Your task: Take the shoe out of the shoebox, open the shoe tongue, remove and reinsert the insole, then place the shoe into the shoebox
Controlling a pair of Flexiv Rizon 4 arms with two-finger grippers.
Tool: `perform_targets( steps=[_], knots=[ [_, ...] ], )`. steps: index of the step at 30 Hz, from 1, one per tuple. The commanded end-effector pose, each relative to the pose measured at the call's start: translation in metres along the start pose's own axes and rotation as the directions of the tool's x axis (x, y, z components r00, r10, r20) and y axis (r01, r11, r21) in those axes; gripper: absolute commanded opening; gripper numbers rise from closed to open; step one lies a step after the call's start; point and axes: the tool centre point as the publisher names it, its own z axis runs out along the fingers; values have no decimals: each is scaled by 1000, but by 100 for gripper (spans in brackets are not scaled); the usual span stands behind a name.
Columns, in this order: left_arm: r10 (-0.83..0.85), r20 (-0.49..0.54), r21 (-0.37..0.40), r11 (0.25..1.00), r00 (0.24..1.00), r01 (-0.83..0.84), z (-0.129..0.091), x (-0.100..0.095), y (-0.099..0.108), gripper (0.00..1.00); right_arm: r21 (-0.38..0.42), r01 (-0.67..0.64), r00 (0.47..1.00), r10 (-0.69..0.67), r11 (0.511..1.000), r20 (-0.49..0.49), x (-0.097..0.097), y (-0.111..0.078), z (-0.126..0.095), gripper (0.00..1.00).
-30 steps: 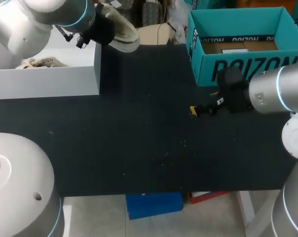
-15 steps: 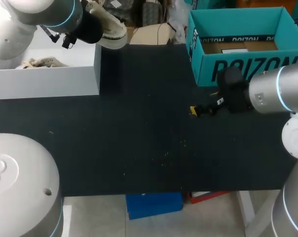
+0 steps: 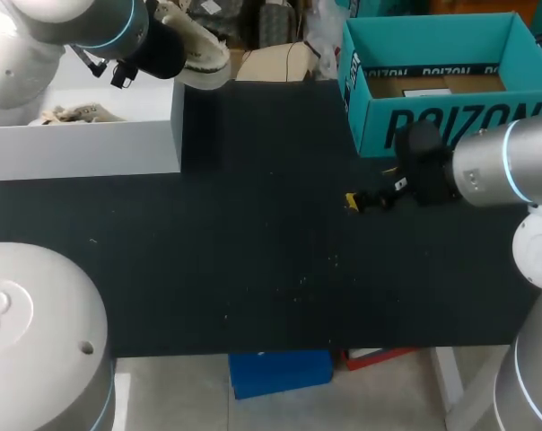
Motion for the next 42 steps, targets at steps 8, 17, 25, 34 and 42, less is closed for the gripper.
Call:
perform_targets(
  steps=[8,17,25,34,42],
  knots=[
    [-29,-20,15,999,999,30,8,6,18,0,2,0,1000,0,1000,2,1,1,1,100],
    [-137,-130,-44,990,982,132,50,27,85,0,2,0,1000,0,1000,2,1,1,1,100],
    [-258,-173,-175,958,950,228,95,32,141,0,2,0,1000,0,1000,2,1,1,1,100],
    [-339,-187,-248,924,922,290,155,40,181,0,2,0,1000,0,1000,2,1,1,1,100],
    [-364,-203,-252,916,909,311,209,47,196,0,2,0,1000,0,1000,2,1,1,1,100]
  ],
)
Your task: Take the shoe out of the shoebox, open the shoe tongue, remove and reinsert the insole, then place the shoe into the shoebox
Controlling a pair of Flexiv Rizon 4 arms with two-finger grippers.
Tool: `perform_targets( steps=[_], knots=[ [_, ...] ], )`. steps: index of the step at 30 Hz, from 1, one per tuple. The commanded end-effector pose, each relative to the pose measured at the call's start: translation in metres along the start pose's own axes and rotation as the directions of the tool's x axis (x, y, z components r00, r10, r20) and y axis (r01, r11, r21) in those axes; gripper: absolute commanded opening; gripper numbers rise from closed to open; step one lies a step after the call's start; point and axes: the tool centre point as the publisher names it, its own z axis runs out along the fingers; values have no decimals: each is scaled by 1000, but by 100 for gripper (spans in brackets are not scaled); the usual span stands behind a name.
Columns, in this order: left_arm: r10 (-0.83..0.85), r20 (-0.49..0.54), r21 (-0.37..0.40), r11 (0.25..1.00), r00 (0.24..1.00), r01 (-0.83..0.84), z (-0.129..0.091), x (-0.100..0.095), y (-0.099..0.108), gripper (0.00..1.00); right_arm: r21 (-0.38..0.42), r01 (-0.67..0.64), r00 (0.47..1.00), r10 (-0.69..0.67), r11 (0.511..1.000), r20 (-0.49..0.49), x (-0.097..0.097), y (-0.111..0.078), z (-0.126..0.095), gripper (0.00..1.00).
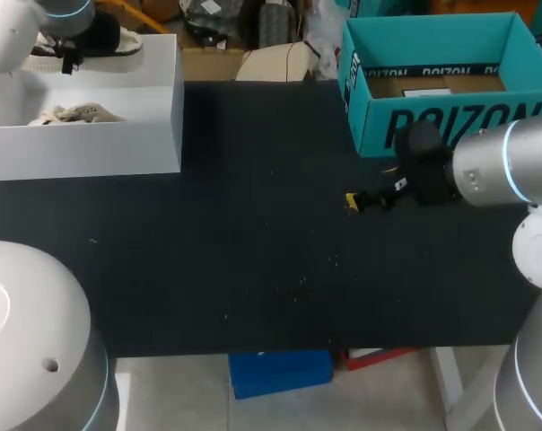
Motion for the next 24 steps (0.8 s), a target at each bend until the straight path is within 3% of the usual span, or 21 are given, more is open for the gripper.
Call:
perform_targets(
  steps=[1,18,22,24],
  knots=[
    [4,-11,9,1000,1000,-4,52,-13,-4,0,2,0,1000,0,1000,2,1,1,1,100],
    [36,-79,13,999,996,-35,141,16,-35,0,2,0,1000,0,1000,2,1,1,1,100],
    [51,-94,19,999,994,-50,152,22,-40,0,2,0,1000,0,1000,2,1,1,1,100],
    [60,-105,33,998,993,-57,149,24,-41,81,2,0,1000,0,1000,2,1,1,1,100]
  ],
)
